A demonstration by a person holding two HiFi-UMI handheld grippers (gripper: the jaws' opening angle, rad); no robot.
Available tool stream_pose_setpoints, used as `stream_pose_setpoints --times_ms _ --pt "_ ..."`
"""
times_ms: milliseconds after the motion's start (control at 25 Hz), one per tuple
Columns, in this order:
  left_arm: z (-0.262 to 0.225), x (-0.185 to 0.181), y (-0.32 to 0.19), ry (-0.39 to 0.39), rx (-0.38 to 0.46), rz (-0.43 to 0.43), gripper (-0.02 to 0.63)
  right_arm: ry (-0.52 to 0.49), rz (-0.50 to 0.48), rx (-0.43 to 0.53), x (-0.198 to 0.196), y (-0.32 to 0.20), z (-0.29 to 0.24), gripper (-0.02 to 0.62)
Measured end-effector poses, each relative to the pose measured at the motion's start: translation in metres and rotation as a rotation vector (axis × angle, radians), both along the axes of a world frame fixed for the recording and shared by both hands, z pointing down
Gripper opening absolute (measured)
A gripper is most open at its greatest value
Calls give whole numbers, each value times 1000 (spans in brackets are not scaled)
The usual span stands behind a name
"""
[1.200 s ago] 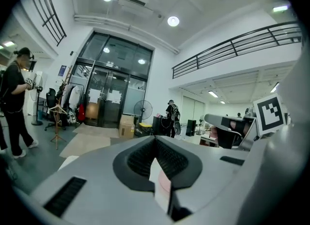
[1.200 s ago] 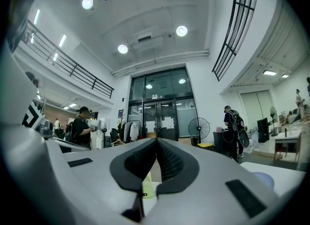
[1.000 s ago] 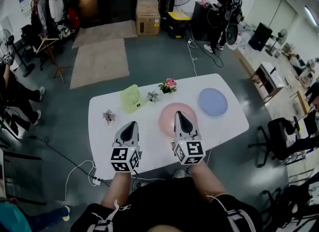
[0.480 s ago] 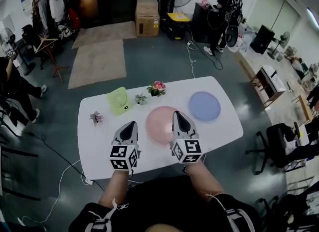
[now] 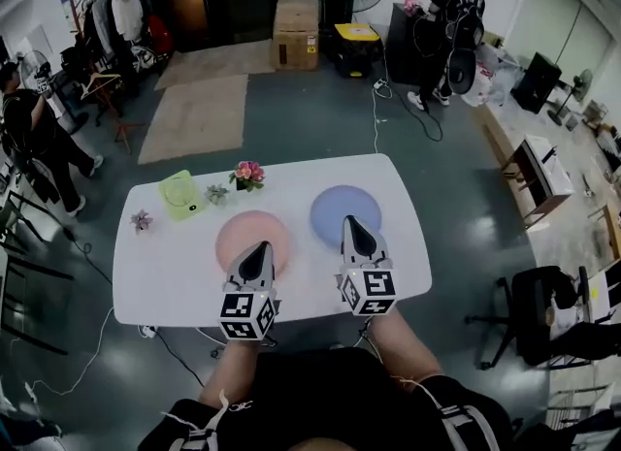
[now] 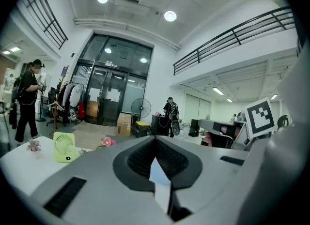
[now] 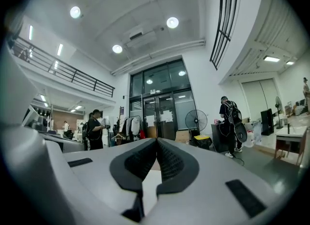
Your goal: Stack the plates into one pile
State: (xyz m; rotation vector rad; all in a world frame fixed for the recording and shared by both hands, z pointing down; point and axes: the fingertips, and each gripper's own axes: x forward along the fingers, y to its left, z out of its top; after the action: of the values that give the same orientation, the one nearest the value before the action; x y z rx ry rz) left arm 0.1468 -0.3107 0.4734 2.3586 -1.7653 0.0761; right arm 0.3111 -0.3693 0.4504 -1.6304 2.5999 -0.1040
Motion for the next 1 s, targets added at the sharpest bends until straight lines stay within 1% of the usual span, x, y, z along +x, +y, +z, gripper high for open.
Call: stream_pose_setpoints --times_ms 40,120,240,360,440,600,720,760,800,920,1000 --pt "-2 18 1 -14 -6 5 12 -5 3 -7 19 -1 -2 12" --pt "-4 42 4 -42 -16 14 12 -17 15 -12 47 2 -4 12" --pt "-10 59 5 -56 -10 19 12 -31 38 -6 73 8 -7 12" --pt "-21 70 6 -60 10 21 12 -42 51 -5 87 16 -9 12" --pt "-24 77 9 -57 19 21 12 -22 54 3 94 20 -10 12" --pt "-18 88 17 -41 0 28 12 -11 56 -4 103 23 -10 12" --pt "-16 91 18 -38 -1 27 12 -34 75 -16 110 18 -6 12" --pt "-16 91 18 -38 -1 26 12 -53 90 -21 113 16 -4 66" --pt "-15 90 18 -39 -1 23 12 -74 107 -29 116 13 -1 147" --pt "-11 85 19 -49 -6 12 12 -92 153 -62 124 2 12 186" --pt "-9 82 19 -48 -13 5 12 -79 168 -85 126 -5 21 190"
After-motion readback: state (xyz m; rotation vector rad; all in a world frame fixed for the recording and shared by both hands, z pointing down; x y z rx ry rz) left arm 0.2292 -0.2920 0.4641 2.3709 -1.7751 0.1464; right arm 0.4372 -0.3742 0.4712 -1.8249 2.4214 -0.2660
